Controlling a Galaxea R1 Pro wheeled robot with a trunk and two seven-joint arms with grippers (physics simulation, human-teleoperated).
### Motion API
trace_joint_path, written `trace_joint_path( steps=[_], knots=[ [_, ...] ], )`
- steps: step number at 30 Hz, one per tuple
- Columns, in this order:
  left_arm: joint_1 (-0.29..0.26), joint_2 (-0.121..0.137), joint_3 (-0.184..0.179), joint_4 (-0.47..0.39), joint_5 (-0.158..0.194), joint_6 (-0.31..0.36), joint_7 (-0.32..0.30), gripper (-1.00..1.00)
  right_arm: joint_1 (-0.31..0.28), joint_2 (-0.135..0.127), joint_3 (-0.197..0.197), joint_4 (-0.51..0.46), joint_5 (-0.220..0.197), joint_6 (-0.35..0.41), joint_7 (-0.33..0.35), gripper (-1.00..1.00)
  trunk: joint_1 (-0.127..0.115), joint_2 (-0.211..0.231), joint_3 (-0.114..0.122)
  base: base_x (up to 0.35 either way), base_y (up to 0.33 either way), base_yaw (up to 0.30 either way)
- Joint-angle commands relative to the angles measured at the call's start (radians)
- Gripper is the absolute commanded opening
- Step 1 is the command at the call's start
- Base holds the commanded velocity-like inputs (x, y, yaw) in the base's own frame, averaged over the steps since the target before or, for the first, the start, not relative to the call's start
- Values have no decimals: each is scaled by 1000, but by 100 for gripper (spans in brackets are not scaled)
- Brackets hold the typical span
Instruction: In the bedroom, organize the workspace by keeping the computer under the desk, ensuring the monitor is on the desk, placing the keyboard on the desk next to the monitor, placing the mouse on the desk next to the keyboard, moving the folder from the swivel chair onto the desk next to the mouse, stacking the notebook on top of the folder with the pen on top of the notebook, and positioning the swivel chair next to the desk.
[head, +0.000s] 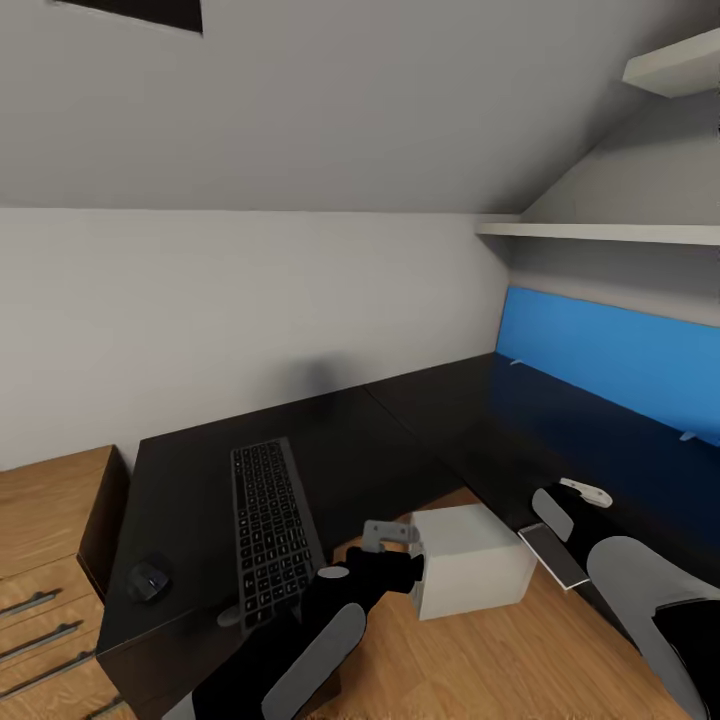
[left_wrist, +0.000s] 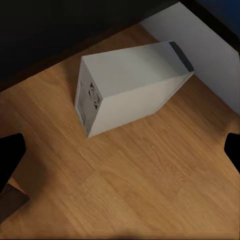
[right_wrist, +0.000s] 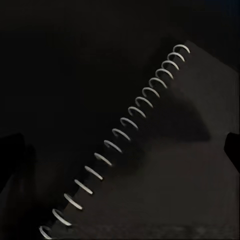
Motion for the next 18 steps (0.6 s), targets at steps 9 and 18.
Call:
trace_joint_path(
  steps=[9,18],
  knots=[
    [-1,1,-2,-1,9,1,10,100,-1,-1,9,-2,-6,8,-6,100,0,-1,-1,-62,43,0],
    [-1,1,-2,-2,9,1,11,100,0,-1,9,-2,-4,8,-6,100,0,-1,-1,-63,49,0]
  ],
)
